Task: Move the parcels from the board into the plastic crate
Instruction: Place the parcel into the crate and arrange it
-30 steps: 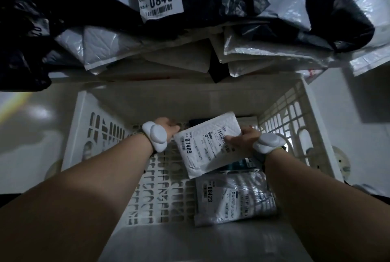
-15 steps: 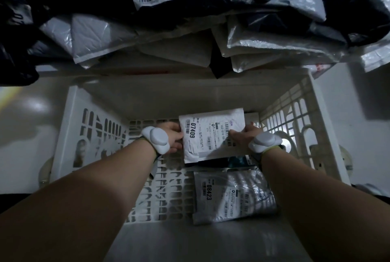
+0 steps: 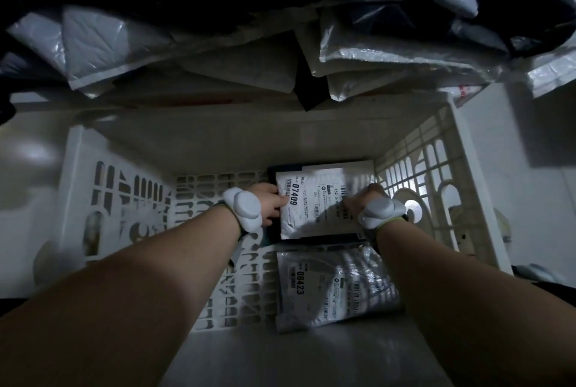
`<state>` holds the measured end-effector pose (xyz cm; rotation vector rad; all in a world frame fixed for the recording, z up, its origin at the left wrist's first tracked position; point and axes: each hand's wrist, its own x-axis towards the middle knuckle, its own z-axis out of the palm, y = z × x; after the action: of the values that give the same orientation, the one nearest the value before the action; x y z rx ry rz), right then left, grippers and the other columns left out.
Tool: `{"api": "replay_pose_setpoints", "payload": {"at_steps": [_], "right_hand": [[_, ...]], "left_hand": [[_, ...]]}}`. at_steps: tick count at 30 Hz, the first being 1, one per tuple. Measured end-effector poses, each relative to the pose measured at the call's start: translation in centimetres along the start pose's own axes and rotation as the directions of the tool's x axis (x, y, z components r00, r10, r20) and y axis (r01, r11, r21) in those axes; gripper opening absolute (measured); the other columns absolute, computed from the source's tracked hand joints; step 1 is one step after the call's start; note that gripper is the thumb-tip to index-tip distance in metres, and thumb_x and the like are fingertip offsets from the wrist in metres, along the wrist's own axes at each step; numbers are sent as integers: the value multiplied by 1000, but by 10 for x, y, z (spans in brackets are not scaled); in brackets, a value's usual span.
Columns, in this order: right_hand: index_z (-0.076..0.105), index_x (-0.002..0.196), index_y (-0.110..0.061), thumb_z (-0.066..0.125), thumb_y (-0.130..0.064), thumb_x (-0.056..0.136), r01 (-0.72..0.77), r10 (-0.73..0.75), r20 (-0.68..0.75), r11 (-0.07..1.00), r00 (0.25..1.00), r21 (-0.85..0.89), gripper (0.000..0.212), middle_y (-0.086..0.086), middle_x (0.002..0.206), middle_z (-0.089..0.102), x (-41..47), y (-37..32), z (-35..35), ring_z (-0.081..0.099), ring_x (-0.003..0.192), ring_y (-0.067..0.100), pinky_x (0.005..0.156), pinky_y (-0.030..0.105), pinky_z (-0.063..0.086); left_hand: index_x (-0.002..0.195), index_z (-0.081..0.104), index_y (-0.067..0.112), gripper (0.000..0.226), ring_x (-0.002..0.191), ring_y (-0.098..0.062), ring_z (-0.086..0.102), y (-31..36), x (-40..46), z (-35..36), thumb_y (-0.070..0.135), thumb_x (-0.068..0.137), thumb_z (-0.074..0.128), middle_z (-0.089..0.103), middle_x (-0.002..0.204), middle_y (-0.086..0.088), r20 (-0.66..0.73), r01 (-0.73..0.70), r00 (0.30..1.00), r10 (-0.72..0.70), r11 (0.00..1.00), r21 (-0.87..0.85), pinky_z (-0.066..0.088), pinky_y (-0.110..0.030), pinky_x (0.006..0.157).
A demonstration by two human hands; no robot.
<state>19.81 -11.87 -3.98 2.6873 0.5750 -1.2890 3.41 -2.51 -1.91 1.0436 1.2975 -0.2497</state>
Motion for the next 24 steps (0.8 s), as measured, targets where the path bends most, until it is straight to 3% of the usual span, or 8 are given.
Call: {"api": "replay_pose_setpoints", "payload": {"at_steps": [2, 4, 5, 10, 13, 17, 20, 24], "right_hand": [[22, 149, -8, 38, -25, 100, -20, 20, -10, 1000, 1000, 18, 54, 11, 150, 32, 7, 5, 2, 39, 133, 28, 97, 31, 37], [11, 152, -12, 25, -23, 101, 10, -13, -35, 997, 999, -82, 54, 11, 154, 24, 10, 9, 4, 34, 135, 29, 102, 38, 33], [13, 151, -10, 25, -21, 100, -47, 41, -52, 991, 998, -122, 53, 14, 152, 25, 11, 9, 3, 34, 134, 32, 101, 39, 33], [23, 146, -1, 35, -23, 101, 31, -31, -32, 999, 999, -22, 52, 21, 149, 30, 10, 5, -2, 36, 135, 34, 85, 36, 43], [41, 137, -4, 57, -19, 92, 64, -39, -130, 979, 991, 192, 50, 17, 139, 45, 9, 9, 1, 45, 128, 32, 102, 36, 39], [43, 137, -20, 53, -18, 88, 219, -213, -250, 976, 944, -3, 50, 6, 143, 44, 22, 12, 4, 44, 130, 26, 106, 36, 40], [35, 144, -29, 45, -7, 89, 385, -387, -185, 922, 904, -45, 61, -5, 153, 32, 20, 13, 8, 37, 137, 22, 112, 33, 34], [28, 149, -23, 46, -5, 90, 517, -518, 43, 837, 854, -180, 64, -4, 158, 21, 12, 6, 13, 23, 144, 23, 117, 33, 22]], "left_hand": [[145, 31, 6, 53, 128, -30, 47, 6, 3, 7, 15, 97, 51, 48, 140, -17, 27, 9, 1000, -9, 1000, 0, 42, -35, 92], [146, 29, 7, 54, 131, -29, 45, 9, 6, 11, 15, 97, 50, 46, 142, -16, 50, 17, 999, -16, 1000, -15, 40, -36, 100], [146, 27, 7, 55, 132, -28, 44, 9, 8, 13, 15, 97, 50, 44, 143, -15, 65, 23, 998, -22, 999, -24, 39, -37, 103], [148, 25, 10, 56, 137, -24, 38, 2, 11, 17, 14, 98, 48, 38, 148, -12, 107, 30, 994, -25, 999, -45, 34, -39, 109], [148, 27, 12, 54, 136, -24, 39, 0, 13, 18, 12, 97, 48, 39, 148, -11, 85, 2, 996, 0, 1000, -25, 36, -38, 105], [146, 32, 8, 53, 131, -30, 43, -3, 18, 7, 13, 97, 50, 41, 145, -16, -28, -49, 998, 55, 982, 184, 41, -38, 100], [146, 29, 5, 56, 132, -31, 43, -8, 19, -5, 14, 96, 52, 38, 148, -16, -59, -29, 997, 48, 955, 295, 40, -35, 101], [147, 26, 6, 57, 134, -31, 39, -15, 13, -10, 24, 98, 48, 35, 149, -15, -47, 2, 999, 15, 938, 346, 37, -35, 109]]}}
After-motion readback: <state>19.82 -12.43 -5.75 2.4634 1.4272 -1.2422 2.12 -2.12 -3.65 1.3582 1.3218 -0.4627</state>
